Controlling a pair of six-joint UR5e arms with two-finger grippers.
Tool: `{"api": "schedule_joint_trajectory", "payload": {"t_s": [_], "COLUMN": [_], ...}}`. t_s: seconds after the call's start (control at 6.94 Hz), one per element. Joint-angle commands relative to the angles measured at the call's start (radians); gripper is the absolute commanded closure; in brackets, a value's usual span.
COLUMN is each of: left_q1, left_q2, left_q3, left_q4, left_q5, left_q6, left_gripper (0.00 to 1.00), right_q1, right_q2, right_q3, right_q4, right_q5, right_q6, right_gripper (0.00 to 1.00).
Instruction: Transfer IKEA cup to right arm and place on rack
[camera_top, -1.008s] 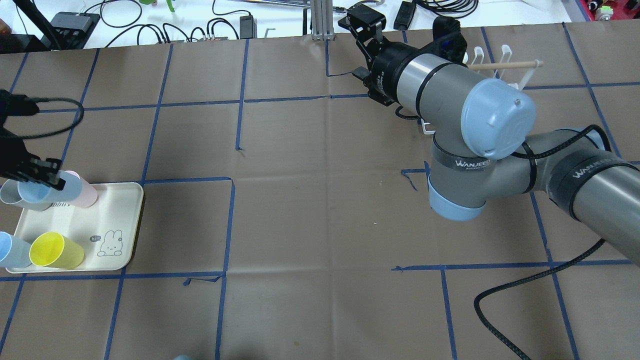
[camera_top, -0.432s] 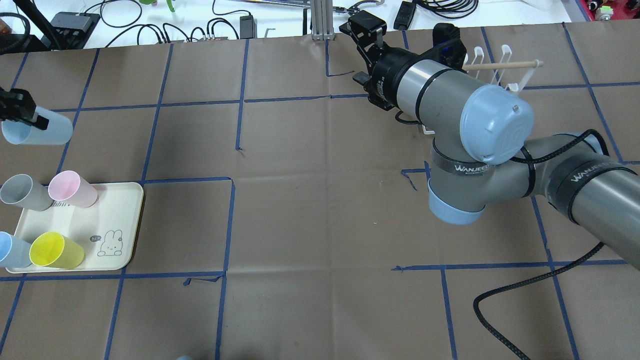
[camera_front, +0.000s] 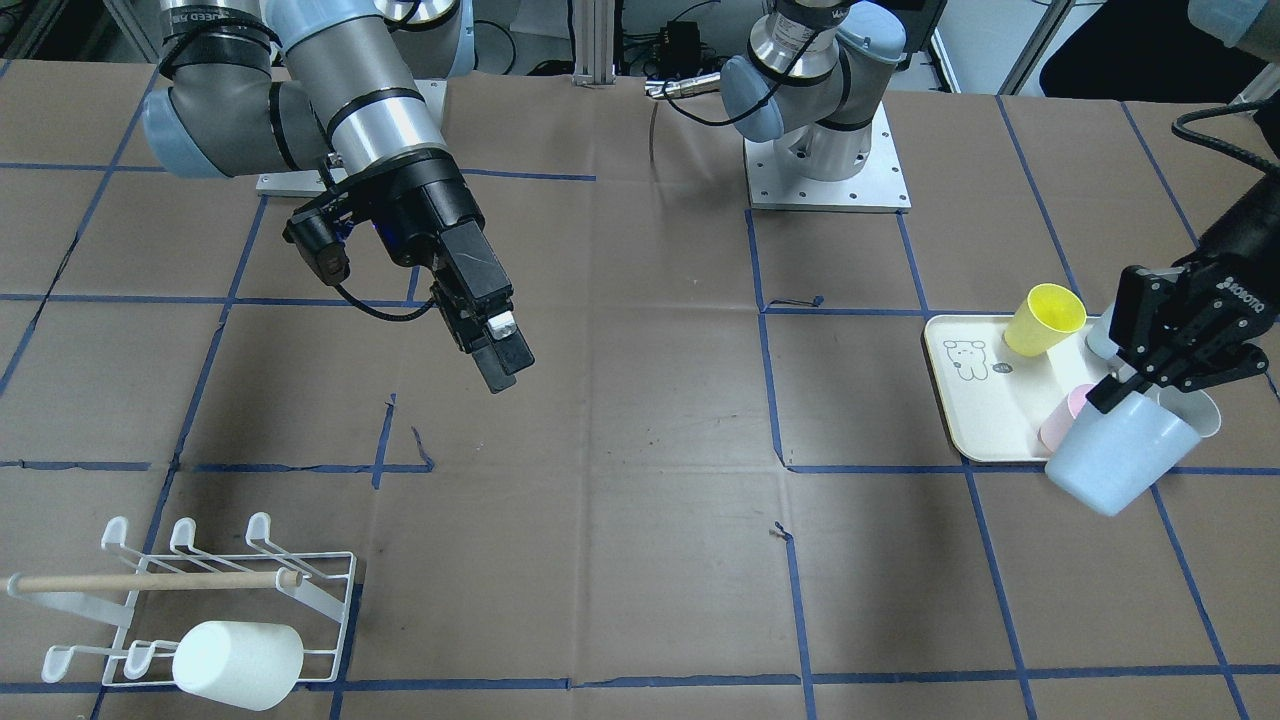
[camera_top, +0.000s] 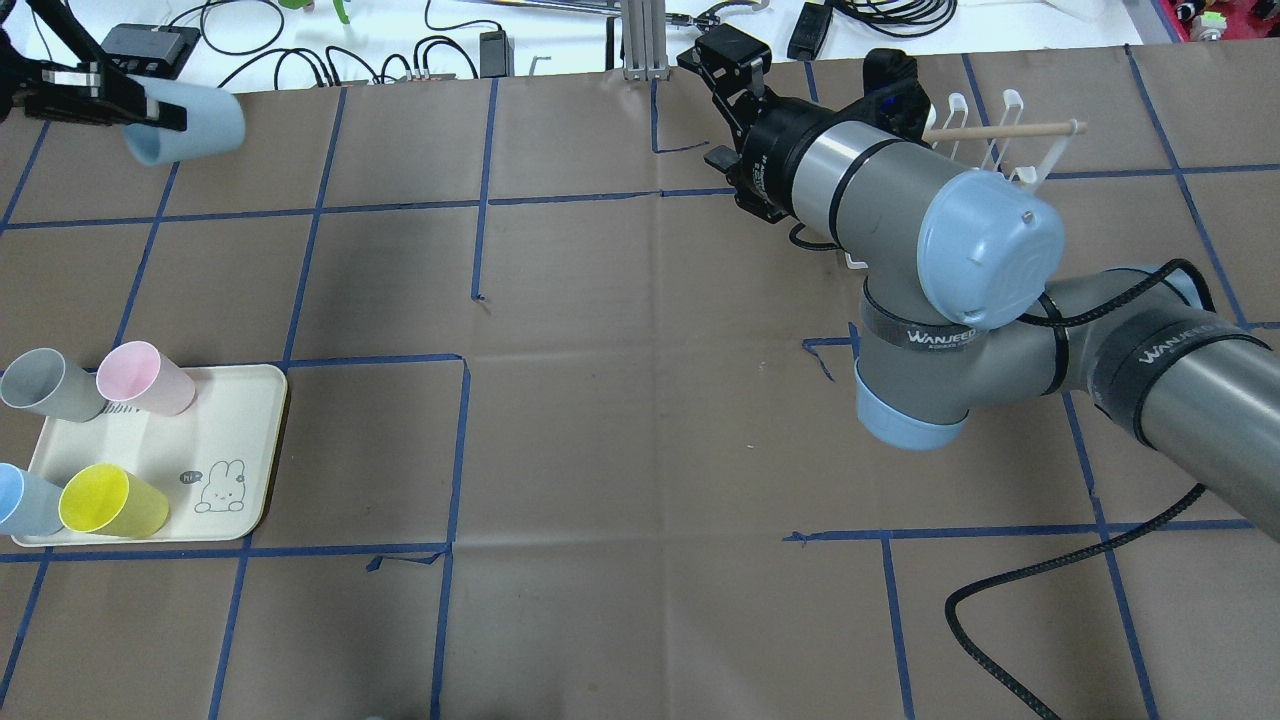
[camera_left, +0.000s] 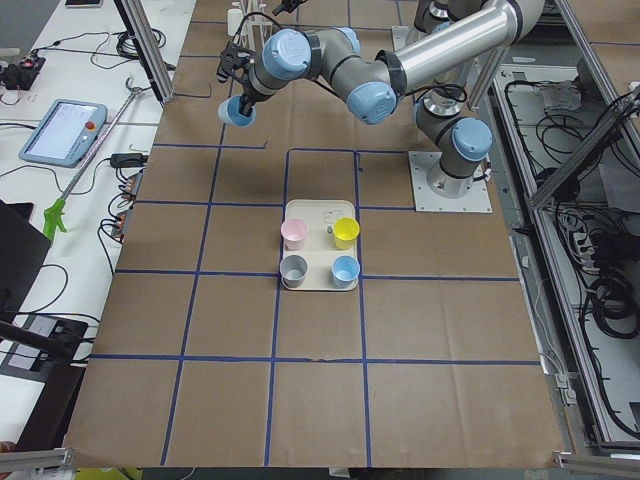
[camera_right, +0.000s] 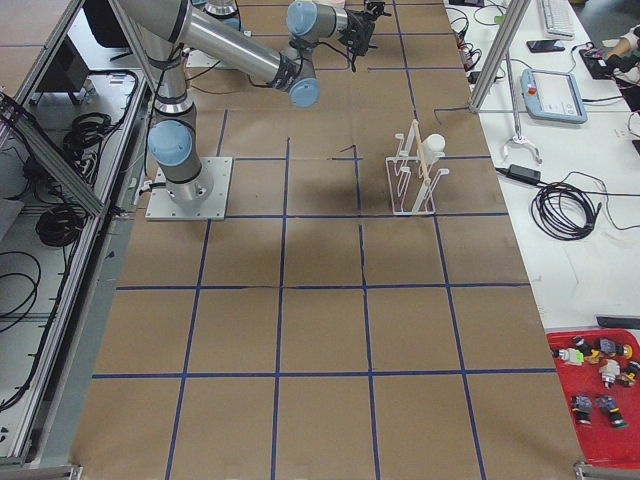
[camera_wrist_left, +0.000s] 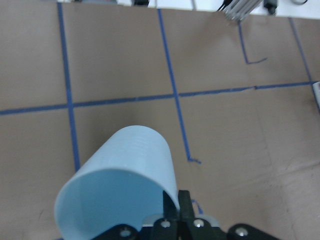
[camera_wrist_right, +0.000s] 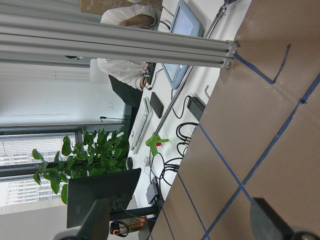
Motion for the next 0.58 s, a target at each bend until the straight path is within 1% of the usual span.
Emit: {"api": "schedule_joint_trajectory", "payload": {"t_s": [0.0, 0.14, 0.29, 0.43], "left_q1": [-0.074, -0.098, -0.121, -0.158], "left_q2": [0.013, 0.027, 0.004, -0.001], "left_q3": [-0.103, -0.156, -0.207, -0.261], "left_q4": [0.232, 0.307, 0.433, 0.546], "left_q5": [-0.175, -0.249, -0.327, -0.369], "left_q6": [0.006, 0.009, 0.009, 0.009], "left_gripper": [1.0, 1.0, 1.0, 1.0], "right_q1": [0.0, 0.0, 0.0, 0.0], "right_q2": [-0.001, -0.002, -0.002, -0.008], "right_q3": [0.0, 0.001, 0.004, 0.009], "right_q4": [0.0, -0.002, -0.002, -0.002], "right_q5": [0.002, 0.001, 0.002, 0.001], "right_q6": [-0.002, -0.002, 0.0, 0.011], "right_gripper": [0.0, 0.0, 0.0, 0.0]}}
